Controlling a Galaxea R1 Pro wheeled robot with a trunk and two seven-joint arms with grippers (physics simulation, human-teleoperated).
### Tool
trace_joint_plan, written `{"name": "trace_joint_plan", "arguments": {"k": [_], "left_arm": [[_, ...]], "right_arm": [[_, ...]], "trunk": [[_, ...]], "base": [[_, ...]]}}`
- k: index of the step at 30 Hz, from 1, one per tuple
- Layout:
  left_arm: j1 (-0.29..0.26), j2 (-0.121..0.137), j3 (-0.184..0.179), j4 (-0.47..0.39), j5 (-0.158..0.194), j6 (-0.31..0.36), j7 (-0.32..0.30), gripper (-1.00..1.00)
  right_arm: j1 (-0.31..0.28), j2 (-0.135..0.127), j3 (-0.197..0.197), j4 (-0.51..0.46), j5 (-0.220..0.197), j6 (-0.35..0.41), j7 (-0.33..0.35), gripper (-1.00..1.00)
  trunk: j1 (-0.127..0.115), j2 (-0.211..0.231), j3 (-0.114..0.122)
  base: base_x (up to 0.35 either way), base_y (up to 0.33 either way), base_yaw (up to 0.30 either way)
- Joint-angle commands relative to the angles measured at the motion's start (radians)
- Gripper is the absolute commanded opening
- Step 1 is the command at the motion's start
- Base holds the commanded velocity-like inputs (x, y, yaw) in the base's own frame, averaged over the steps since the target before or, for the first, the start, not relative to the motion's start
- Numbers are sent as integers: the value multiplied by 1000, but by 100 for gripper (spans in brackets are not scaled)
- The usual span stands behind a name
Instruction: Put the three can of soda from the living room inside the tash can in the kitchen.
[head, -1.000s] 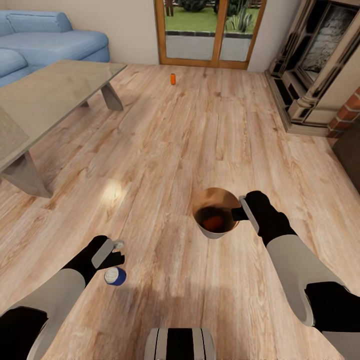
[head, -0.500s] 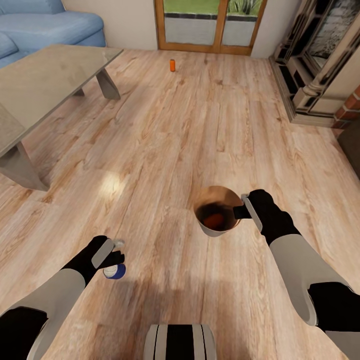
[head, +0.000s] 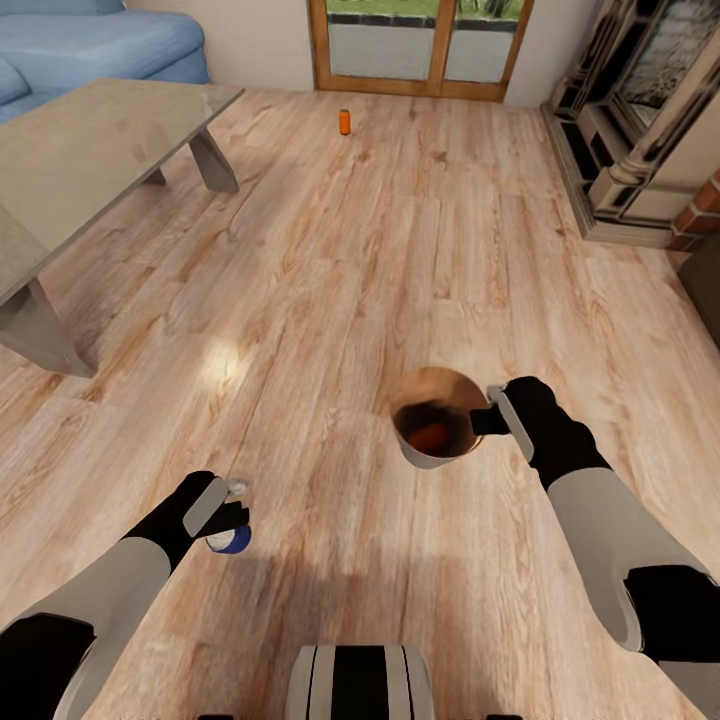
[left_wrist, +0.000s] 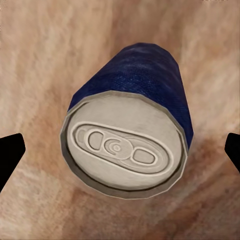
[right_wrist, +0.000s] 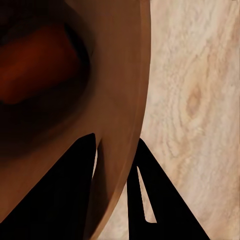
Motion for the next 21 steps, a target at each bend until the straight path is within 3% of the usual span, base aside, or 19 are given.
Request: {"name": "trace_joint_plan", "arguments": {"k": [1, 21], "left_arm": [[-1, -1, -1, 1, 0, -1, -1, 100], [-1, -1, -2, -1, 0, -2, 0, 100]], "right_arm": [[1, 44, -4, 39, 85, 0, 3, -100], [2, 45, -2, 41, 85, 0, 3, -100]], "trunk": [[10, 0, -1], [10, 0, -12]], "base": [[0, 0, 0], [0, 0, 0]]}}
